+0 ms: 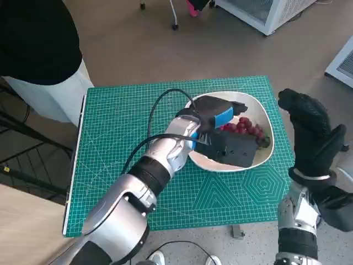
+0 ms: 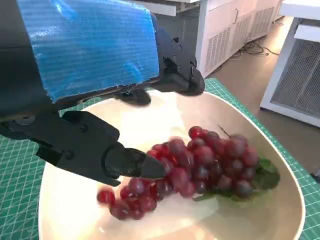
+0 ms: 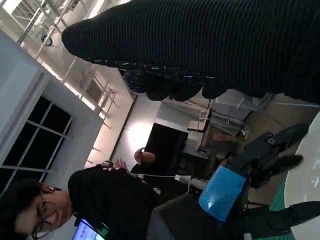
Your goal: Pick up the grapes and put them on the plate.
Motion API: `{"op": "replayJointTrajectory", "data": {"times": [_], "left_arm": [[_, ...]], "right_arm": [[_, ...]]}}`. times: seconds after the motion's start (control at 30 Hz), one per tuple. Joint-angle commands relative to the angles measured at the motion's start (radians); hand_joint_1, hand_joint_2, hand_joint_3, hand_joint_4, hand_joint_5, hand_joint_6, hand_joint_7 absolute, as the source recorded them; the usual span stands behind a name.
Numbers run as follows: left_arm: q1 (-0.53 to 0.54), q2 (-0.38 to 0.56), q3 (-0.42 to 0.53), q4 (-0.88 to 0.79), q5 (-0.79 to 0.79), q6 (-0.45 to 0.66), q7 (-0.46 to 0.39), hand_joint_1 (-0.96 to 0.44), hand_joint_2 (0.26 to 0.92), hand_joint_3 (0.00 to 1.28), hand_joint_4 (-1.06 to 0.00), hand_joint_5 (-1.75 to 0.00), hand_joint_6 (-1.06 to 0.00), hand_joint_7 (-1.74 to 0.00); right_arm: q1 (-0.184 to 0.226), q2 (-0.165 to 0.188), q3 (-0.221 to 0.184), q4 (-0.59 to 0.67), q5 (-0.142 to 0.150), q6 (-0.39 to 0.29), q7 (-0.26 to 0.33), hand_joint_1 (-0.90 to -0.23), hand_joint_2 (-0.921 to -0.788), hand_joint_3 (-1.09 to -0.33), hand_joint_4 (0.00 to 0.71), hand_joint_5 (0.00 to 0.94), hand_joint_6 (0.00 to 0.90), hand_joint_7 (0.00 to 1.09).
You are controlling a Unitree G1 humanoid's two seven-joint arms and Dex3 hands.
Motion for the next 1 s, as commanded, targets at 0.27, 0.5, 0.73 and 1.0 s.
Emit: {"op": "replayJointTrajectory", "data": {"times": [0.27, 0.5, 0.73, 1.0], "left_arm": [[0.001, 0.017, -0.015, -0.005, 0.005, -0.036, 0.024, -0.67, 0.921, 0.36, -0.15, 0.0, -0.23, 0.0], [0.033, 0.094, 0.005, -0.066, -0.009, -0.106, 0.06, -0.66, 0.921, 0.41, -0.15, 0.0, -0.24, -0.01], [0.162, 0.19, 0.156, -0.139, -0.165, -0.347, 0.114, -0.64, 0.921, 0.48, -0.18, -0.01, -0.25, -0.01], [0.348, 0.172, 0.512, -0.155, -0.695, -0.609, -0.28, -0.67, 0.921, 0.58, -0.17, 0.0, -0.22, 0.0]], "right_arm": [[0.015, 0.005, 0.008, 0.01, -0.007, 0.016, -0.018, -0.564, -0.921, -0.658, 0.271, 0.001, 0.344, 0.0], [0.006, 0.005, 0.014, 0.017, -0.012, 0.015, -0.026, -0.558, -0.921, -0.66, 0.273, 0.001, 0.341, 0.0], [-0.009, 0.015, 0.024, 0.026, -0.028, 0.01, -0.041, -0.563, -0.921, -0.657, 0.278, 0.003, 0.342, 0.0], [-0.035, 0.026, 0.036, 0.044, -0.044, 0.004, -0.048, -0.554, -0.921, -0.654, 0.281, 0.004, 0.345, 0.0]]}}
